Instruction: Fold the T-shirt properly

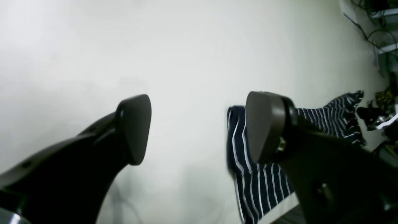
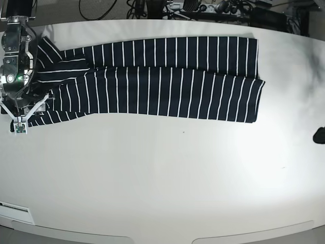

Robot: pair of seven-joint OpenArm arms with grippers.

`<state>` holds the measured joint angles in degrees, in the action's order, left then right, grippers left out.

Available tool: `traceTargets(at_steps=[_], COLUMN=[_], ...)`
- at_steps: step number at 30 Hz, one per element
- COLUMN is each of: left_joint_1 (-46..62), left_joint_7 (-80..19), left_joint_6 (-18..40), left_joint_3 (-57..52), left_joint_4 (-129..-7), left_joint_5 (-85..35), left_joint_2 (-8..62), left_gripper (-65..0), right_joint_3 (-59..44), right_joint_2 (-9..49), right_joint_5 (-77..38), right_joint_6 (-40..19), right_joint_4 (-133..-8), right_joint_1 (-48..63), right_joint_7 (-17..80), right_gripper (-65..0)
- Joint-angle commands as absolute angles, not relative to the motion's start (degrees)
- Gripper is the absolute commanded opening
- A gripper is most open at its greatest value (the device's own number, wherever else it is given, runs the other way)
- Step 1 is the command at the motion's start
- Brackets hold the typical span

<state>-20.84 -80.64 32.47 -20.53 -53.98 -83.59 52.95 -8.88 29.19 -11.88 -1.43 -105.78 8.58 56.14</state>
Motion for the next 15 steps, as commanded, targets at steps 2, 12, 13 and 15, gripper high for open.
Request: traceTargets(at_steps=[2,12,13,15], left_joint_1=[-17.78,-5.41,-5.41,-5.50], left_joint_7=[-80.00,-80.00,-80.00,-80.00], left_joint_6=[32.51,31.88,31.90,31.92], left_joint_3=[-23.99,-29.80,-29.80,-29.80], left_joint_4=[-54.74,-54.76,-54.76,-54.76], left_joint_5=[-85.00,-85.00,-85.00,-85.00], left_joint_2=[54.19,43.88,42.89,41.47], left_gripper=[-15.8,-15.8,-15.8,-15.8], right_joint_3=[-9.50,-14.61,-15.22,-16.29], right_joint_2=[30.61,30.65,30.63,30.65], right_joint_5=[-10.98,-11.05,-11.05,-11.03], right_joint_6=[-0.97,-0.82,-1.28,-1.56], right_joint_4=[-106.78,-106.78,-106.78,-106.76], right_joint_1=[7.75,7.77,7.79,7.84], right_joint_7=[55.35,55.31,55.31,55.31], right_gripper=[-25.1,-25.1,-25.1,-25.1])
